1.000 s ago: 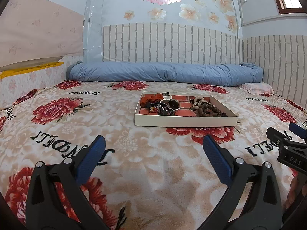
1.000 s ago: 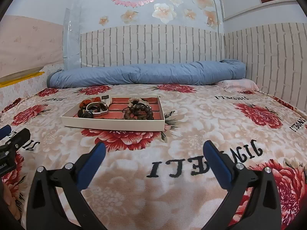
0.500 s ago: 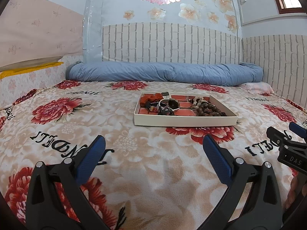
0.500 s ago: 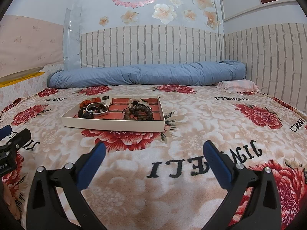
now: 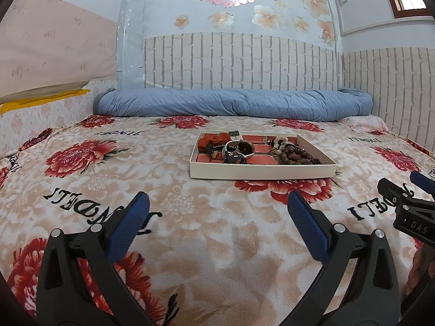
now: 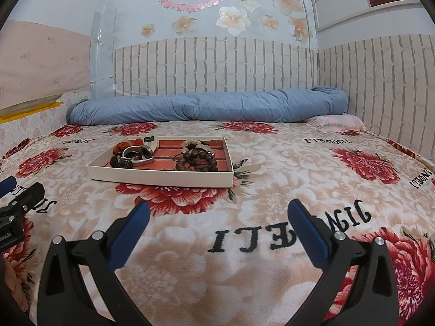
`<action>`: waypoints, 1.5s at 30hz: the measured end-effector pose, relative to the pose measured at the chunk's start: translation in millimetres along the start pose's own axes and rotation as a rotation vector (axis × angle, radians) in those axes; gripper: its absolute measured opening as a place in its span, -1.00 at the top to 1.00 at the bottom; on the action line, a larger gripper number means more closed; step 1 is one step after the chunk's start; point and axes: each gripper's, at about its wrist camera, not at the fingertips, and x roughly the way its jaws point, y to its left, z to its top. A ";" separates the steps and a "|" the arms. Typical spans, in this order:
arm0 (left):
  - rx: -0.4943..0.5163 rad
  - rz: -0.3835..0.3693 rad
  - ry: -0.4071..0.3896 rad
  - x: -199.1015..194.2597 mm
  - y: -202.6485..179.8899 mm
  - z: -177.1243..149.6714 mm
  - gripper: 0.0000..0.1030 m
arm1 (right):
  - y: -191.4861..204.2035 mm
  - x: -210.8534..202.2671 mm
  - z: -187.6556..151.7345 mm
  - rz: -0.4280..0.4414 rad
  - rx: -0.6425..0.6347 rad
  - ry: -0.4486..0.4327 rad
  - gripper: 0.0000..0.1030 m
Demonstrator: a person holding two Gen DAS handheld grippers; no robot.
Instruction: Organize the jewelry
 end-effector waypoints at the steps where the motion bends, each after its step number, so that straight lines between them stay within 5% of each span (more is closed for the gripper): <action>1: 0.000 0.000 -0.001 0.0 0.1 0.1 -0.90 | -0.1 0.1 0.0 0.000 0.000 0.000 -0.92; 45: 0.035 0.008 0.012 4.2 -0.8 0.0 -0.90 | 0.2 0.2 -1.4 0.001 -0.003 -0.002 -0.92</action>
